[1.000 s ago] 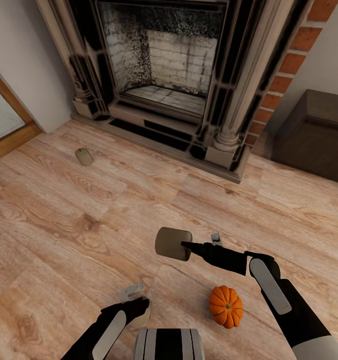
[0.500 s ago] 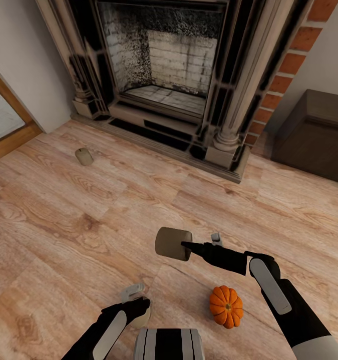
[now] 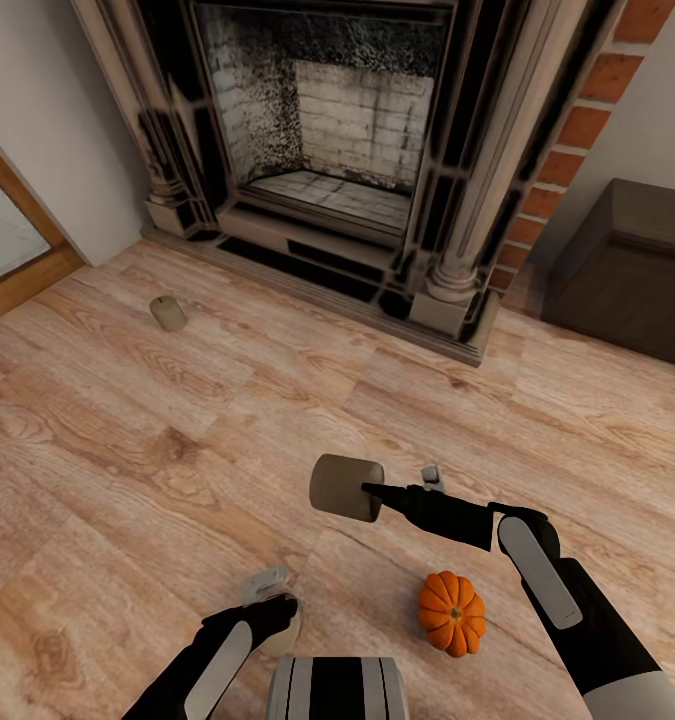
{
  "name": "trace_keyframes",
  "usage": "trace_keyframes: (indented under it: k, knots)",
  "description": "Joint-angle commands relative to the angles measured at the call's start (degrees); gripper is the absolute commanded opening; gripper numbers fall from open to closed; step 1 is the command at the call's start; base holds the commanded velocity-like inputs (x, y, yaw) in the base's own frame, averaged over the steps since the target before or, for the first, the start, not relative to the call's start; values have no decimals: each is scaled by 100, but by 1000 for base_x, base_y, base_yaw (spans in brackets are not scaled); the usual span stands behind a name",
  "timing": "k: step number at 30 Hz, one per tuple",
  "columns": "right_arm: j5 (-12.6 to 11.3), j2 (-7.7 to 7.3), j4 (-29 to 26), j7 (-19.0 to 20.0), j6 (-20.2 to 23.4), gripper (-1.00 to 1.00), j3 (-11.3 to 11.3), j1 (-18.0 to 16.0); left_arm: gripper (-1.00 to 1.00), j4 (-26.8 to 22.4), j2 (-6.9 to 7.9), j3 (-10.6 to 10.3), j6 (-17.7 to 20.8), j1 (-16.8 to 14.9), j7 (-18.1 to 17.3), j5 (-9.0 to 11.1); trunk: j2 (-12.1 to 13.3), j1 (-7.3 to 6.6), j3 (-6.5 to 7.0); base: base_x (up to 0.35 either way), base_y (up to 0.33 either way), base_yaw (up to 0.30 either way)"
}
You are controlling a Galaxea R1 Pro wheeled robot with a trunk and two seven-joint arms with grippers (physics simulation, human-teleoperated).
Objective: Place each of the two pumpkins and all three candles from the living room inside a cabinet in the living room (use any cabinet), then make sure every cabinet is closed, and position the cauldron so it is next to a table in the living room.
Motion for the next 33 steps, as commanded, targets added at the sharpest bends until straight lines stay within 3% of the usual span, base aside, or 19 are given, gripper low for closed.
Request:
trace_keyframes:
  k: [1,29,33]
  knots:
    - [-8,-3,-1,11,18,-100,3,-3,-100,-9,4,-12,12,-1,55,46,-1,-1,-4,0,0,0]
    - [-8,-3,2,11,18,-100,3,-3,-100,-9,13,-5,12,-1,60,46,-1,-1,-4,0,0,0]
    - [-8,-3,2,11,18,-100,3,-3,-100,-9,14,-4,12,-1,59,46,4,-11,85,0,0,0]
